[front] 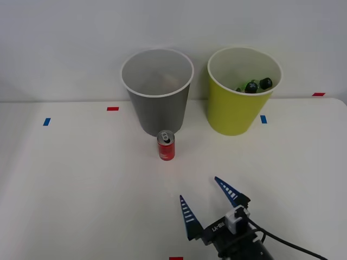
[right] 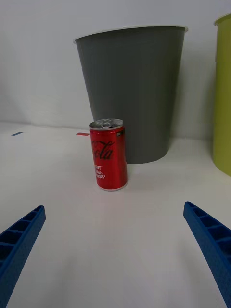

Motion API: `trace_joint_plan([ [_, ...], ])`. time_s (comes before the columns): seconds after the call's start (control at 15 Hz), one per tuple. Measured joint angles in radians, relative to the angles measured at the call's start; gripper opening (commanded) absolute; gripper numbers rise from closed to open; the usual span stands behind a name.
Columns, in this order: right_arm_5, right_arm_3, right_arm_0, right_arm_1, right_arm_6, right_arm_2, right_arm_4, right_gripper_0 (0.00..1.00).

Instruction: Put cans in the gray bin, plastic bottles in the light green bin

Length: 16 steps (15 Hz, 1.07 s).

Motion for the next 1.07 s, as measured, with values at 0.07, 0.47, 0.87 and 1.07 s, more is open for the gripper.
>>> trace_joint_plan([
  [0.07, 0.004, 0.002, -0.016, 0.004, -0.003, 0.005, -0.003, 1.00],
  [0.47, 0.190, 0.004, -0.141, 0.065, 0.001, -0.003, -0.006, 1.00],
  [0.87, 0.306, 0.058, -0.248, 0.156, 0.004, -0.027, -0.005, 1.00],
  [1.07, 0.225, 0.204, -0.324, 0.204, 0.005, -0.032, -0.003, 1.00],
])
